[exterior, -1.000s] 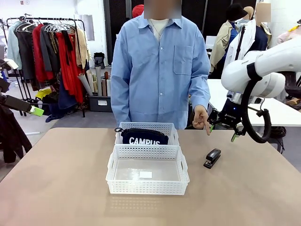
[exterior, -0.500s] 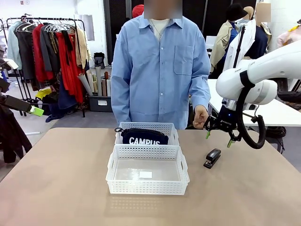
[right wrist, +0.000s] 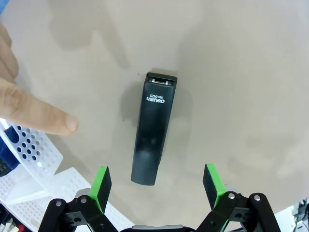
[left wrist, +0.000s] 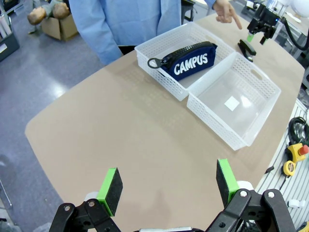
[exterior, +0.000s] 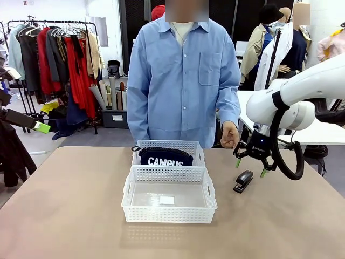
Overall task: Distribute items into two baskets.
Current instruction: Pick up the Stapler that the person points to.
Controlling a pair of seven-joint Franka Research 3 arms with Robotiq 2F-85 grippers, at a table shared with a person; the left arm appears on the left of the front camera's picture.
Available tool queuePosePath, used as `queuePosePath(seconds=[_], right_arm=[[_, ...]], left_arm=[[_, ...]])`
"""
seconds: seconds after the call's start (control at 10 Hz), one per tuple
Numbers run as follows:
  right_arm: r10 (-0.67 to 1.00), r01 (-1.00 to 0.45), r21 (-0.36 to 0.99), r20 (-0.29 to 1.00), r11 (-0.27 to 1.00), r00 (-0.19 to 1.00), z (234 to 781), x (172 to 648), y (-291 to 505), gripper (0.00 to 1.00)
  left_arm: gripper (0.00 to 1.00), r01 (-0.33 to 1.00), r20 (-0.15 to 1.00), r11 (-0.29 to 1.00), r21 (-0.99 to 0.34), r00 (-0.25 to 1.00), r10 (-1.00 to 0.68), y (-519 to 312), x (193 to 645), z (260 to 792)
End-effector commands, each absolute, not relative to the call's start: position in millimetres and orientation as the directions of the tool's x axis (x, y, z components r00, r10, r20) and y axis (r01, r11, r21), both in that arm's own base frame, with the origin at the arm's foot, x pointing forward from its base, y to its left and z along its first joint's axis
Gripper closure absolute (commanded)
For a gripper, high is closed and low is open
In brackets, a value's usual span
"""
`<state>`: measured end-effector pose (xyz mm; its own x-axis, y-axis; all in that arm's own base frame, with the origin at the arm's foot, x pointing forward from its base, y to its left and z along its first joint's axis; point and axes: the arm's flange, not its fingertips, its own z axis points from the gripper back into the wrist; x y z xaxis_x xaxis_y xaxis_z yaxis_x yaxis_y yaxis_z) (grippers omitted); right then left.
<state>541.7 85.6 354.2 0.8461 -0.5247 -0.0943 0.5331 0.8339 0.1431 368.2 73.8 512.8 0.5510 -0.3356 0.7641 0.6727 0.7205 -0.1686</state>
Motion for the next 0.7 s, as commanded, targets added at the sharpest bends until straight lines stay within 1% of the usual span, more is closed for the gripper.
queuePosePath(seconds=[0.0, 0.6], right_arm=[[-0.562, 0.567, 0.136, -0.072, 0.813, 0.824, 345, 538, 90, 0.00], [-0.565, 0.570, 0.136, -0.075, 0.810, 0.821, 320, 542, 90, 0.00]], left_arm=[[0.00, 0.672, 0.763, 0.719, -0.179, 0.556, -0.329, 74, 368, 515], [0.00, 0.672, 0.763, 0.719, -0.179, 0.556, -0.329, 74, 368, 515]])
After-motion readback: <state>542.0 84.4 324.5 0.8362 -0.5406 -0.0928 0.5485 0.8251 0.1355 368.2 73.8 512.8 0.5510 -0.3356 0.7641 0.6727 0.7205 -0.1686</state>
